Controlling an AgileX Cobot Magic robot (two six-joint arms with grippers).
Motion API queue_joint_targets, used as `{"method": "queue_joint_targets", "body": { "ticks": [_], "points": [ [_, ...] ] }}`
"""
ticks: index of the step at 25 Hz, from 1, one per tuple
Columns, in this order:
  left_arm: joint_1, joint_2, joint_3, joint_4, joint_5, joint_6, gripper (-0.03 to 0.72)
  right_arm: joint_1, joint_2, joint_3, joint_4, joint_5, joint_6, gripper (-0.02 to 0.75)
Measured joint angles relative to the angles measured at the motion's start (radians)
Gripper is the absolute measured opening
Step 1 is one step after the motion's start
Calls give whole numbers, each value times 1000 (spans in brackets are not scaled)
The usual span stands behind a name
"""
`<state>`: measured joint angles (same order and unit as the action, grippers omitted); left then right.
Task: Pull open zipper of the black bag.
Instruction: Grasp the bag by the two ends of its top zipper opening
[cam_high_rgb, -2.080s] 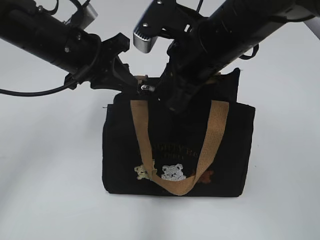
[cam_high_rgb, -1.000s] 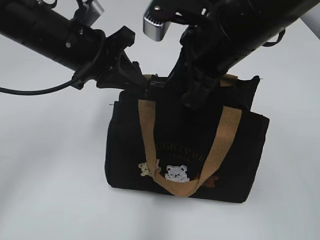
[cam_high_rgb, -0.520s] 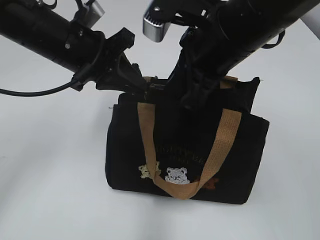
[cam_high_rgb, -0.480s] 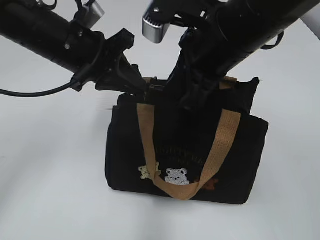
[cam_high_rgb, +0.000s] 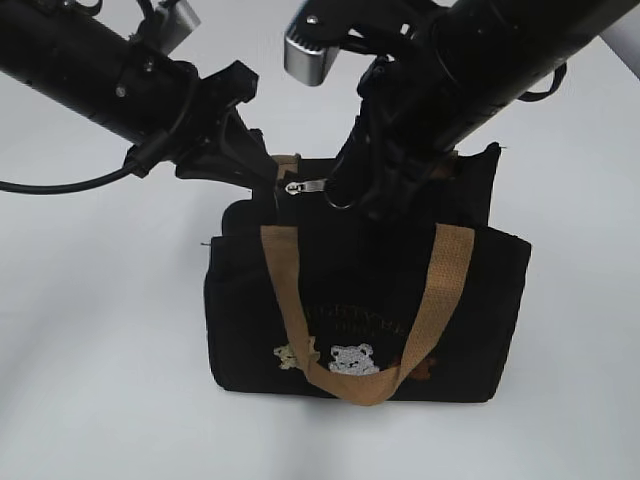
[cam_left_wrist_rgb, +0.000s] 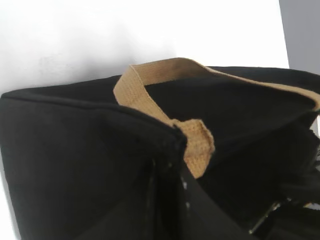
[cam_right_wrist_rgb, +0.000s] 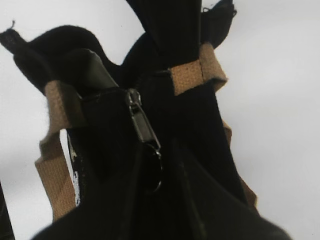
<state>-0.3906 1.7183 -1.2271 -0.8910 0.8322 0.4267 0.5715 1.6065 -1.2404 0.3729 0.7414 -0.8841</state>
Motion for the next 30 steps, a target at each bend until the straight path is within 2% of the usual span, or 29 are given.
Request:
{"method": "queue_joint_targets", "body": {
  "ticks": [5,10,17,25,30],
  "points": [
    [0,-1,0,5,-1,-1,27,0,0,0,-1,15,0,142],
    [0,-1,0,5,0,-1,27,0,0,0,-1,23,1,13],
    [0,-1,0,-4,8,-1,27,0,-23,0,-30,36,9,10],
    [-9,-15,0,-60,42,0,27,0,-102,0,-108,96,142,3],
    [0,-8,1,0,16,-2,27,0,-150,0,-136,167,180,-1]
  ]
}}
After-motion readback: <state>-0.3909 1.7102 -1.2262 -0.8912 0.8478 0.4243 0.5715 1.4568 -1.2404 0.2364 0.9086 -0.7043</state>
